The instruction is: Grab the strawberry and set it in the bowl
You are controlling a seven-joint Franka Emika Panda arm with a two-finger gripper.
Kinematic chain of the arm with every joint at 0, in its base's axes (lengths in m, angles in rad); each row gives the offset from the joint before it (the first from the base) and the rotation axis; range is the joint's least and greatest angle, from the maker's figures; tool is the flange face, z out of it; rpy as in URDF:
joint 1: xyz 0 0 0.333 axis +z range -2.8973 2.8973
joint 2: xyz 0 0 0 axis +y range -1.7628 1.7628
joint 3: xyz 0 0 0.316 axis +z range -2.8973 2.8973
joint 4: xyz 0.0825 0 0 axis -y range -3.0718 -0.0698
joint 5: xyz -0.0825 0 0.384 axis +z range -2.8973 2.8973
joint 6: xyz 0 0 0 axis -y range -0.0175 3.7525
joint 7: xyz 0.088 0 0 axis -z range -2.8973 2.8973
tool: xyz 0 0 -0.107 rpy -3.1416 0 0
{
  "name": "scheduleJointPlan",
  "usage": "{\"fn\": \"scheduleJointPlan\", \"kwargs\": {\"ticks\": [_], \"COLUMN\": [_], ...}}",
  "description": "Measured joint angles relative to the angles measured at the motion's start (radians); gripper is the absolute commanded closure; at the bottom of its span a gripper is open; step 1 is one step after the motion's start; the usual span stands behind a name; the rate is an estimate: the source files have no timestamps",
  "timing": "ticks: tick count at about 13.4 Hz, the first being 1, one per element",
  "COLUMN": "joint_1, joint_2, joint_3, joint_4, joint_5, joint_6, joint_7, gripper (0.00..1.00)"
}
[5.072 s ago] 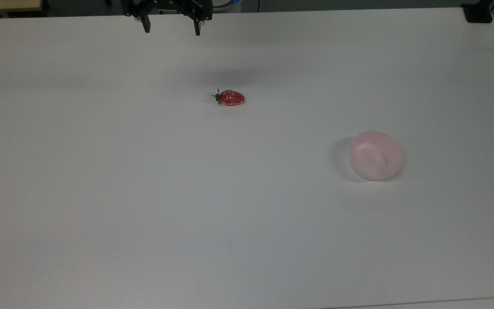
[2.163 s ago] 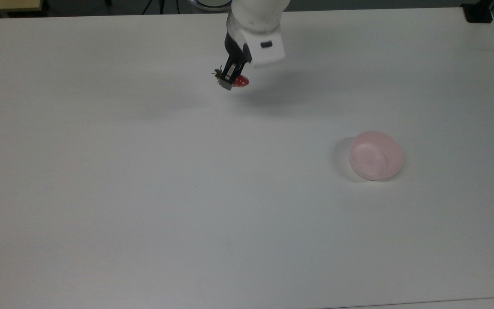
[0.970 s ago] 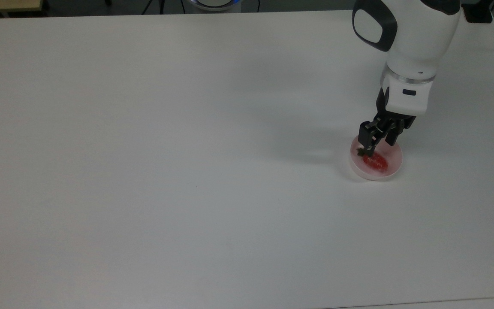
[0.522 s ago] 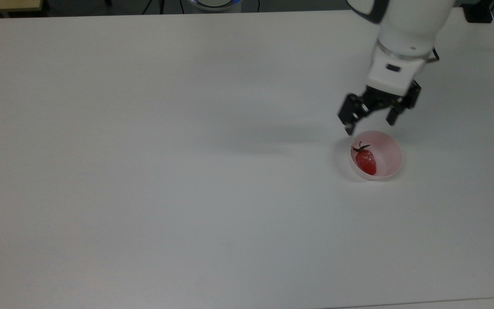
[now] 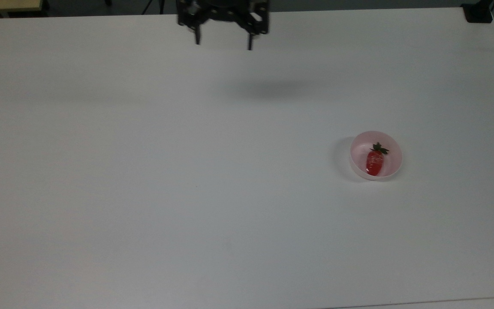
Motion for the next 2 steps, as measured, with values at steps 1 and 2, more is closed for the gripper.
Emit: {"fn": "scheduleJointPlan", "kwargs": {"ticks": [1,2], "joint_1": [-0.051,-0.081], "joint_2": [-0.018,-0.024], "joint_3": [0.003,0.004], "joint_4": [-0.013,-0.02], "joint_5": [0.0,0.0], "joint_6": [0.0,0.0], "joint_7": [-0.014,-0.029], "gripper": [0.0,0.0]}}
